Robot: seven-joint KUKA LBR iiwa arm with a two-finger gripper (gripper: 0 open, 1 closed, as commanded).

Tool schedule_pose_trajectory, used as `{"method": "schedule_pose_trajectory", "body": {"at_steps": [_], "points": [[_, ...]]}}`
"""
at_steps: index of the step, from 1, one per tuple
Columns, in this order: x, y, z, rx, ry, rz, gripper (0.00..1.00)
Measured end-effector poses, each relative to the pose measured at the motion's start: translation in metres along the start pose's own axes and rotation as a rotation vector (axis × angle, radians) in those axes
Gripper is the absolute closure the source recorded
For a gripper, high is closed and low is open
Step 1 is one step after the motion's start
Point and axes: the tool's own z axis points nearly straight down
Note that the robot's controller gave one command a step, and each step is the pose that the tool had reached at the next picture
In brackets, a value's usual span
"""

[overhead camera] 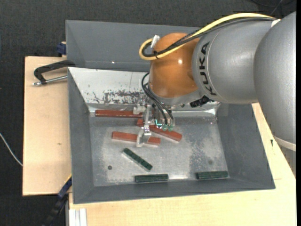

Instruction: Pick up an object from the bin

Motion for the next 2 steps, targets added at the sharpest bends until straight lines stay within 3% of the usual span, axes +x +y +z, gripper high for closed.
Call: {"method": "schedule_pose_trajectory", "body": {"at_steps": [1, 2], "points": [[0.0116, 0.0009, 0.06, -0.002, 0.0, 0.038, 1.0], [0.0117, 0.0009, 0.0601, -0.002, 0.001, 0.038, 1.0]]}}
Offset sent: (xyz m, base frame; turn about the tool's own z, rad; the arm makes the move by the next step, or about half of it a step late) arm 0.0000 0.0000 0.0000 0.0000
